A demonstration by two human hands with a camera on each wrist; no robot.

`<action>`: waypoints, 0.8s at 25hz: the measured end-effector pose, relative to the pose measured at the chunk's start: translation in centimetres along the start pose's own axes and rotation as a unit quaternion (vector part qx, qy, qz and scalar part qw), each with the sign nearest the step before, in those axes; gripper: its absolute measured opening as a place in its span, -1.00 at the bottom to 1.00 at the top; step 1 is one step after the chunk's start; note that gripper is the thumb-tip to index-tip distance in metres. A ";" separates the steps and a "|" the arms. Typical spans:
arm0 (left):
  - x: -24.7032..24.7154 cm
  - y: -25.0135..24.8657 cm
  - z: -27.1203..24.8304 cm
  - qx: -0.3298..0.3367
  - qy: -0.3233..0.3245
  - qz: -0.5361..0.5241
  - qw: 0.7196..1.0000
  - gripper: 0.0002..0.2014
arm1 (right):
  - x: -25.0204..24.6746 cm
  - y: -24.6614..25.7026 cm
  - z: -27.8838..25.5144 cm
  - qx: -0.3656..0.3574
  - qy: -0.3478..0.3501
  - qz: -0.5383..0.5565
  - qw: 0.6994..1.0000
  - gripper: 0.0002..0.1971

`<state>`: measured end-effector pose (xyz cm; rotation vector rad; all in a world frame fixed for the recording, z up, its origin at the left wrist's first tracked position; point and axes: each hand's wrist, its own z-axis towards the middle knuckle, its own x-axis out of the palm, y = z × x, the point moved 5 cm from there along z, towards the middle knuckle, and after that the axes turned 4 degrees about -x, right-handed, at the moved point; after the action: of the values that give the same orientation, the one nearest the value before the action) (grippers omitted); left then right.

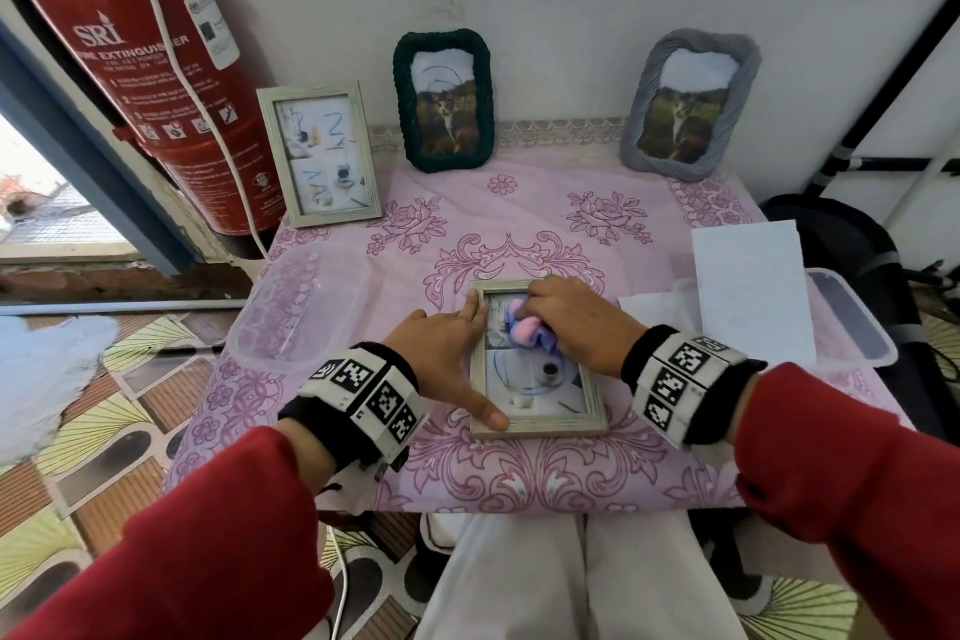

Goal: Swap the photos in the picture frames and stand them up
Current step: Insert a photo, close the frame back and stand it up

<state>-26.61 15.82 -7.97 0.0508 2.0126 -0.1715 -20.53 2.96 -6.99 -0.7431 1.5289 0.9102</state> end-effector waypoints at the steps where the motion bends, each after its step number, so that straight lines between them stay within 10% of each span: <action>1: -0.1 -0.1 0.1 -0.003 -0.001 -0.003 1.000 0.35 | 0.2 0.1 0.2 0.002 -0.010 0.027 1.000 -0.76; 20: 0.1 0.2 -0.4 -0.006 0.009 -0.004 1.000 0.32 | 0.0 2.6 -4.5 -0.106 0.063 -0.124 0.985 -0.66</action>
<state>-26.97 16.10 -7.89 0.0361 2.0320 -0.1639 -24.96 0.32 -6.38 -1.1366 1.4217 0.8579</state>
